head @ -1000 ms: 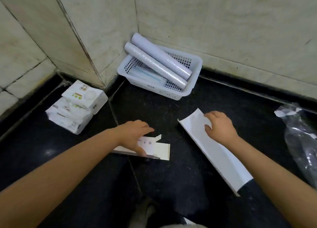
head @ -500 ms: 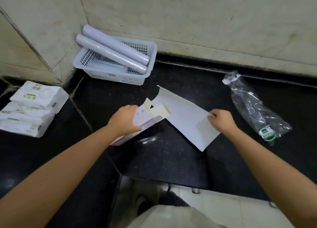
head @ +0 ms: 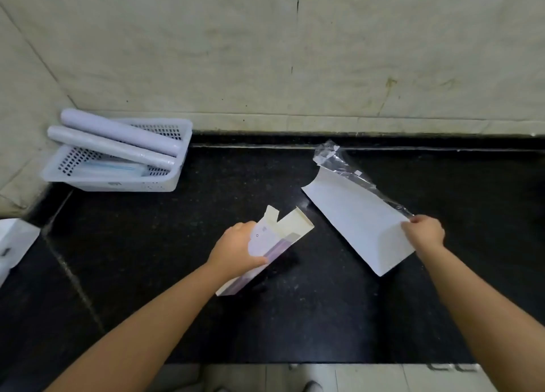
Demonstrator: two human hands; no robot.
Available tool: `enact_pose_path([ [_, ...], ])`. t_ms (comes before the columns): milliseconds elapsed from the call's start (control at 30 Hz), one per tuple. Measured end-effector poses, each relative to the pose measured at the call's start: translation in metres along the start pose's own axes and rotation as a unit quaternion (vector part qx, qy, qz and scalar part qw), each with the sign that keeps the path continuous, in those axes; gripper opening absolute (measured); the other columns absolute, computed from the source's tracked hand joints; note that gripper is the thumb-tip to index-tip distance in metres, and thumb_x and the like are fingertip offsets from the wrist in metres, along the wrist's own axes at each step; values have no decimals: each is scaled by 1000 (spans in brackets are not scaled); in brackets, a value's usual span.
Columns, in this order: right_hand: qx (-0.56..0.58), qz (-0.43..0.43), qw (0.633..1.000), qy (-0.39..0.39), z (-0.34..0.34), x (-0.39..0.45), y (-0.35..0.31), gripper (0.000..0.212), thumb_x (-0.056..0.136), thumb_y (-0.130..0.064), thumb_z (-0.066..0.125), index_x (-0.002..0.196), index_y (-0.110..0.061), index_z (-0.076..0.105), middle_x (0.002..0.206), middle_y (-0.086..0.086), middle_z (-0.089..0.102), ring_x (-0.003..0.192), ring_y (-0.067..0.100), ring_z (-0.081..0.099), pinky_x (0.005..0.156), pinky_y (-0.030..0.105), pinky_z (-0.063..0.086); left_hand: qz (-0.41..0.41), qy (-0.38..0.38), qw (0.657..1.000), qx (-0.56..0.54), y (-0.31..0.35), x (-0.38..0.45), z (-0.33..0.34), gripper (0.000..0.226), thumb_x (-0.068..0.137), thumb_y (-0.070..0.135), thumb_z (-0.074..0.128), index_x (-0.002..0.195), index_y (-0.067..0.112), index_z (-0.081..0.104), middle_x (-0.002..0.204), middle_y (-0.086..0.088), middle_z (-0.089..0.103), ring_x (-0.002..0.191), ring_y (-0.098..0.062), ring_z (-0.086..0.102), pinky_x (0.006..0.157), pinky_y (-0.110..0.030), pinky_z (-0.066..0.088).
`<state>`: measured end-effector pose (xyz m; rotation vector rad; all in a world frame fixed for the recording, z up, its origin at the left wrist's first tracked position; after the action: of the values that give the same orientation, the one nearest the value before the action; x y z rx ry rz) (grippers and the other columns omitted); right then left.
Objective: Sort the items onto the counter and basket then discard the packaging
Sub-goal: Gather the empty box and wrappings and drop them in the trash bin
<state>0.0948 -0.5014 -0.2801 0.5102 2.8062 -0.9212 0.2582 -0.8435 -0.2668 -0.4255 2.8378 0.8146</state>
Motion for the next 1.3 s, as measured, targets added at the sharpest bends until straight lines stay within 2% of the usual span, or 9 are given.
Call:
enact_pose_path([
  [133,-107,-71,988,-88,19,20,4,22,85,-12,57,99,2,66,121,24,59,122,35,45,105,36,29,-18,4,1000,13,18,-1,17,49,70,36,75,111,18,53,110,-1,59,102,-17,53,84,-31,48],
  [333,-135,-140,971,-142,31,19,5,29,83,-1,46,107,-1,62,114,21,63,107,35,56,84,34,46,-11,8,999,39,43,6,24,54,70,38,76,116,22,52,113,2,59,103,-13,53,82,-24,45],
  [433,-149,-145,970,-124,36,13,14,30,84,2,41,109,-2,58,116,22,61,107,37,57,84,36,47,3,10,999,52,64,15,25,57,69,38,76,118,22,51,113,3,60,105,-13,54,82,-24,43],
  [600,-136,-135,978,-85,28,3,28,19,83,2,41,94,-3,56,109,21,63,100,37,58,73,33,44,48,2,996,70,92,30,29,57,69,38,76,117,21,52,112,1,61,104,-15,54,78,-22,40],
  [800,-63,-149,986,27,-55,-18,48,28,85,0,44,110,0,56,109,24,63,104,38,56,80,40,46,153,-30,985,69,163,50,38,57,69,33,77,117,15,52,113,-5,61,102,-20,53,80,-29,42],
  [900,-46,-95,991,86,-110,-42,94,28,85,0,46,112,3,55,114,24,63,107,39,54,86,42,45,243,-62,967,52,223,46,64,55,68,30,77,115,13,55,109,-8,62,99,-22,53,76,-29,41],
  [1067,-14,131,985,114,-175,-119,235,31,85,1,46,112,2,61,117,25,63,108,39,56,87,37,45,390,-188,900,50,332,-3,155,49,68,30,77,109,12,56,104,-9,62,96,-24,55,79,-35,46],
  [1200,35,283,944,167,-213,-221,342,28,82,2,49,106,2,64,112,25,65,105,37,58,83,37,47,491,-280,824,45,408,-87,234,51,68,26,77,114,16,56,109,-5,62,100,-21,54,74,-27,39],
  [1300,51,372,902,213,-235,-311,406,28,81,0,52,106,0,65,111,23,66,107,35,58,85,35,46,549,-337,763,58,451,-169,287,53,69,27,77,116,16,56,113,-5,62,103,-22,56,78,-29,44],
])
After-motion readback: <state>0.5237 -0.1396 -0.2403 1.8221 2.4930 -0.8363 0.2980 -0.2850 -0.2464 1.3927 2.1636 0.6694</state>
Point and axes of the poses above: each hand's wrist, its own x-axis towards the middle knuckle, its own z-axis out of the palm, y = z × x, the point moved 9 cm from there along x, towards the middle knuckle
